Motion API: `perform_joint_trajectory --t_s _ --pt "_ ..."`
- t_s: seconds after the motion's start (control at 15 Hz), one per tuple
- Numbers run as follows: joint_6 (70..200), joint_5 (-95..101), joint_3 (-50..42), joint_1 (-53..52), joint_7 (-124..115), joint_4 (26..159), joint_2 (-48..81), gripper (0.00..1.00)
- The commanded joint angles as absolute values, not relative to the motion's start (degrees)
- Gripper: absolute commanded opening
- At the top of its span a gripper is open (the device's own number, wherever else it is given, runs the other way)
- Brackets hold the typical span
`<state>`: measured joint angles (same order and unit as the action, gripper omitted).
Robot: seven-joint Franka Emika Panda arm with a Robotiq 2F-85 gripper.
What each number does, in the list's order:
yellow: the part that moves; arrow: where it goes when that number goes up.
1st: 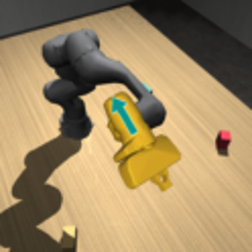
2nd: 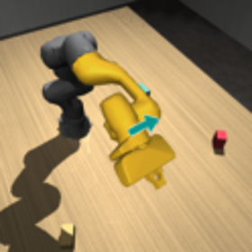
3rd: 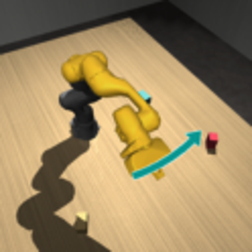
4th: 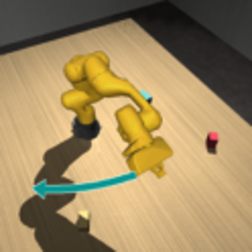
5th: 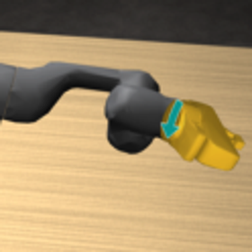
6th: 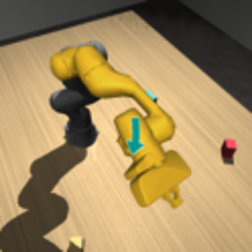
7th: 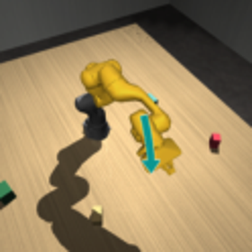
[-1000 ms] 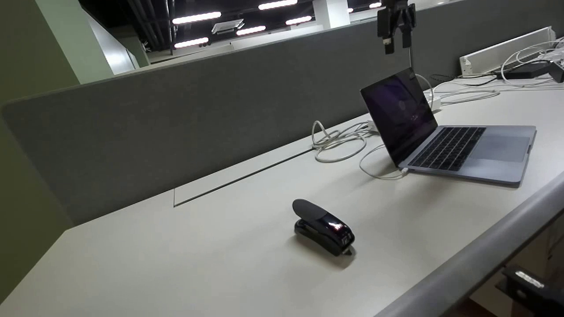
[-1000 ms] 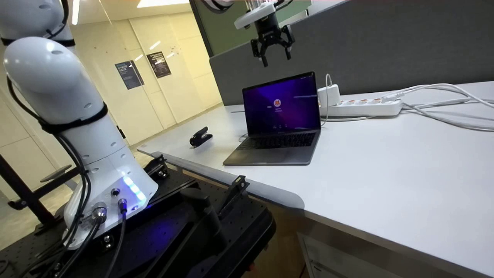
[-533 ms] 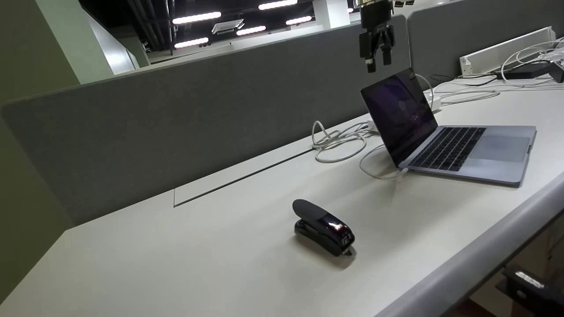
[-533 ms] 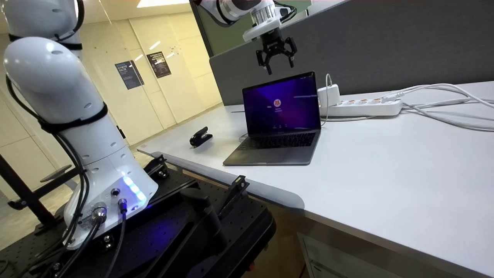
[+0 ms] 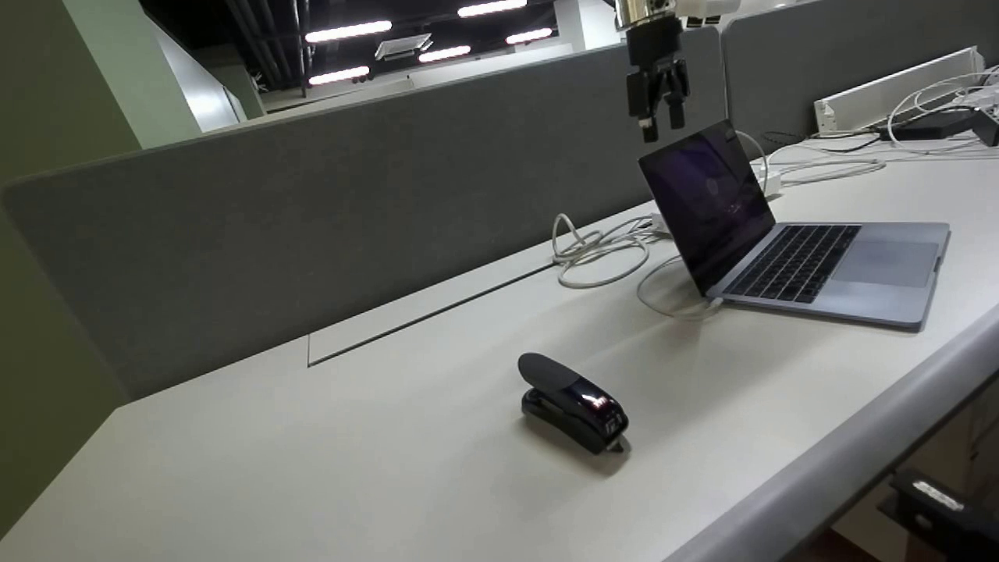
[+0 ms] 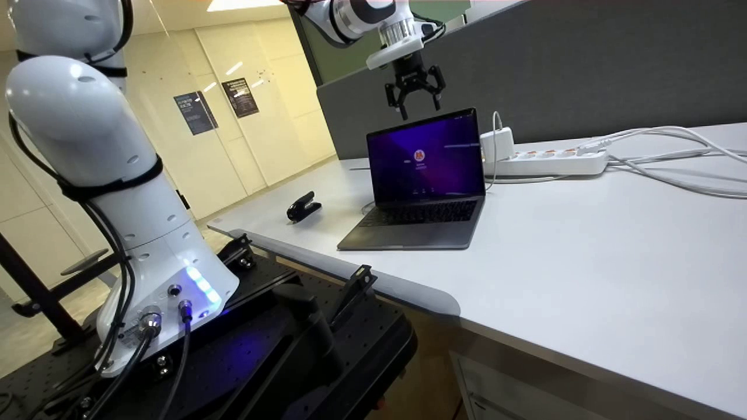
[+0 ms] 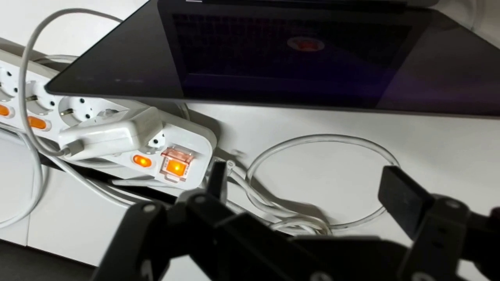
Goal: Close the laptop
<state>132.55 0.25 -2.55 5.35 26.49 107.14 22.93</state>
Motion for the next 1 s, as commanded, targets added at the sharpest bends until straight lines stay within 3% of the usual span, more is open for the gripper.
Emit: perform_joint_trajectory --t_s 0.0,0.93 --pt "130.0 2.0 -2.1 5.7 23.7 107.3 22.2 1.0" --pt "126.1 2.1 -2.1 6.2 23.4 113.2 18.3 1.0"
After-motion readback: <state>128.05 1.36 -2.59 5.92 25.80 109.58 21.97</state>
